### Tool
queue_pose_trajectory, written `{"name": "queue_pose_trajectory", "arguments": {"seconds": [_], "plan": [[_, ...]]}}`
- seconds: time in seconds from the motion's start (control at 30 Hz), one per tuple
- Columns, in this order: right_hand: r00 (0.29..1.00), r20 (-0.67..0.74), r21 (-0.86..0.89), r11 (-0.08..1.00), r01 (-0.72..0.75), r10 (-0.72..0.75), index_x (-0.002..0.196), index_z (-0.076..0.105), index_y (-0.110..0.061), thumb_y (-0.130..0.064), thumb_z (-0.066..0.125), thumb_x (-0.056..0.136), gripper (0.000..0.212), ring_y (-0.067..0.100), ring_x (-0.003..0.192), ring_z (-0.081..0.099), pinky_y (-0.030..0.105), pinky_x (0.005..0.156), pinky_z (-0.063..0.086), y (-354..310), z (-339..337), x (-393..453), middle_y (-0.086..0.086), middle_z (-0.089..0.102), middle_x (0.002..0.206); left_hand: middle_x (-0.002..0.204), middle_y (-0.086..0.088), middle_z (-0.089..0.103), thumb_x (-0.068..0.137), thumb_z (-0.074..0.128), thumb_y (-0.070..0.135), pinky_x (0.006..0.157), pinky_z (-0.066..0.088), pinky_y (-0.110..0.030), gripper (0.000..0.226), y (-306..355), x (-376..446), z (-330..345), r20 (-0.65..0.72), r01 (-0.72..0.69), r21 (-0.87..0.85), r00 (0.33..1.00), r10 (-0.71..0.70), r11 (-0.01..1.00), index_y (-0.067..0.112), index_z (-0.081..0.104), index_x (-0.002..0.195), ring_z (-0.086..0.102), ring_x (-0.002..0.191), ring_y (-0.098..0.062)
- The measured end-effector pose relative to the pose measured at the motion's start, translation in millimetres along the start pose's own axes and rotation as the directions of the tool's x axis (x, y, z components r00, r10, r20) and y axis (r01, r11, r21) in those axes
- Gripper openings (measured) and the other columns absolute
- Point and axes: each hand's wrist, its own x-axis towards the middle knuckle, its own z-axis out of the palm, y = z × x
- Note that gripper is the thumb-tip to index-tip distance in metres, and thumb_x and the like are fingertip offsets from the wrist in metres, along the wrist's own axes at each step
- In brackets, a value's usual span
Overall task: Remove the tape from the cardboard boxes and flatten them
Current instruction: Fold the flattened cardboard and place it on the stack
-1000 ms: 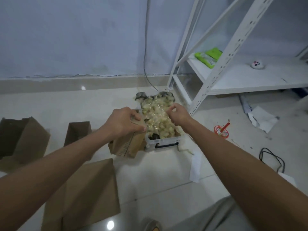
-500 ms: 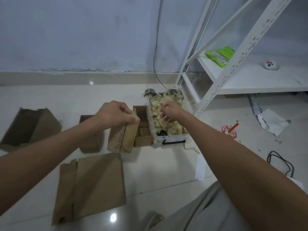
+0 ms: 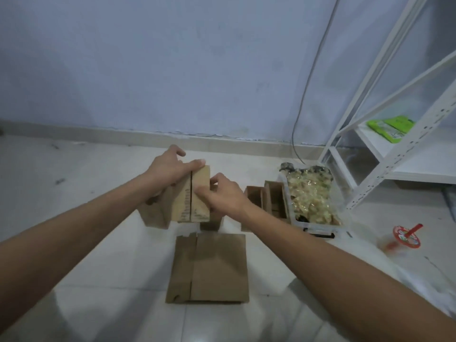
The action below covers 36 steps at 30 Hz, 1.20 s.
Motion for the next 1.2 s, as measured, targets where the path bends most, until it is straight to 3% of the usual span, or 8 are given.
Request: {"name": "queue_pose_trajectory", "arguments": {"seconds": [0.2,0.3,0.47,0.6,0.8,0.97,1.1,1.2], "plan": [[0.981,-0.195,-0.224,0.973,-0.064,0.019,0.115,0.050,-0.026,-0.080,0.044,0.077,0.066,0.024,0.093,0.067,0.046,0.084,0.058,-24,33,-25,-0.004,0.067,0.102,0.127,-0.002,0.063,0.070,0.069,0.085,0.094,0.053,-0.040,0.090,-17,-37,-8,-0.044,0.060,-0.025,0.997,-0.061,0.998,0.024,0.050,0.134,0.062,0.109,-0.022],[0.971,-0.239,-0.274,0.958,-0.082,0.015,0.115,0.050,-0.023,-0.080,0.048,0.079,0.068,0.026,0.095,0.066,0.045,0.081,0.058,-26,35,-27,-0.001,0.067,0.104,0.115,0.003,0.064,0.075,0.081,0.064,0.074,0.049,-0.026,0.082,-25,-49,-5,-0.020,0.050,-0.179,0.998,-0.054,0.983,0.025,0.046,0.138,0.064,0.098,-0.011],[0.971,-0.239,-0.270,0.959,-0.085,0.019,0.109,0.059,-0.020,-0.079,0.050,0.079,0.067,0.026,0.089,0.067,0.041,0.075,0.058,-25,31,-33,0.000,0.070,0.099,0.113,0.005,0.064,0.089,0.065,0.043,0.067,0.045,-0.024,0.056,-29,-66,2,-0.020,-0.005,-0.018,1.000,0.004,1.000,0.028,0.051,0.142,0.062,0.096,-0.013],[1.000,-0.006,-0.006,1.000,-0.007,0.007,0.100,0.070,-0.019,-0.058,0.060,0.089,0.042,0.025,0.074,0.075,0.049,0.069,0.065,-22,26,-31,0.008,0.076,0.091,0.126,0.002,0.065,0.102,0.038,0.041,0.101,0.050,-0.042,0.039,-43,-71,-9,0.075,0.052,-0.146,0.996,-0.041,0.988,0.029,0.058,0.133,0.060,0.114,-0.021],[0.972,0.232,0.386,0.916,-0.111,0.020,0.132,0.047,-0.024,-0.025,0.042,0.107,0.026,0.032,0.087,0.076,0.046,0.076,0.066,-25,8,-42,0.014,0.068,0.105,0.108,-0.003,0.066,0.107,0.043,0.039,0.075,0.043,-0.036,0.036,-63,-64,-32,-0.051,0.044,-0.174,0.997,-0.054,0.984,0.015,0.069,0.103,0.061,0.097,-0.020],[0.933,-0.091,-0.336,0.893,0.300,-0.347,0.165,-0.002,-0.030,-0.022,0.042,0.106,0.074,0.027,0.071,0.061,0.048,0.063,0.054,-12,18,-39,0.009,0.060,0.114,0.089,-0.004,0.065,0.108,0.040,0.033,0.077,0.048,-0.039,0.040,-63,-68,-22,0.016,0.031,-0.114,0.999,-0.030,0.993,0.011,0.065,0.086,0.060,0.084,-0.025],[0.881,-0.106,-0.745,0.623,0.236,-0.461,0.150,0.034,-0.026,-0.036,0.066,0.096,0.064,0.033,0.125,0.050,0.045,0.075,0.056,-6,21,-39,0.017,0.020,0.165,0.080,-0.007,0.057,0.108,0.040,0.032,0.072,0.042,-0.038,0.042,-55,-71,-11,-0.031,-0.012,0.002,0.999,0.012,1.000,0.007,0.054,0.078,0.053,0.075,-0.026],[0.861,-0.174,-0.809,0.568,0.151,-0.477,0.132,0.048,-0.020,-0.046,0.078,0.088,0.059,0.033,0.134,0.042,0.045,0.087,0.053,-4,17,-41,0.017,0.028,0.163,0.072,-0.009,0.055,0.109,0.040,0.033,0.070,0.044,-0.036,0.047,-49,-76,1,0.021,-0.066,0.070,0.998,0.065,0.995,0.005,0.048,0.073,0.053,0.067,-0.024]]}}
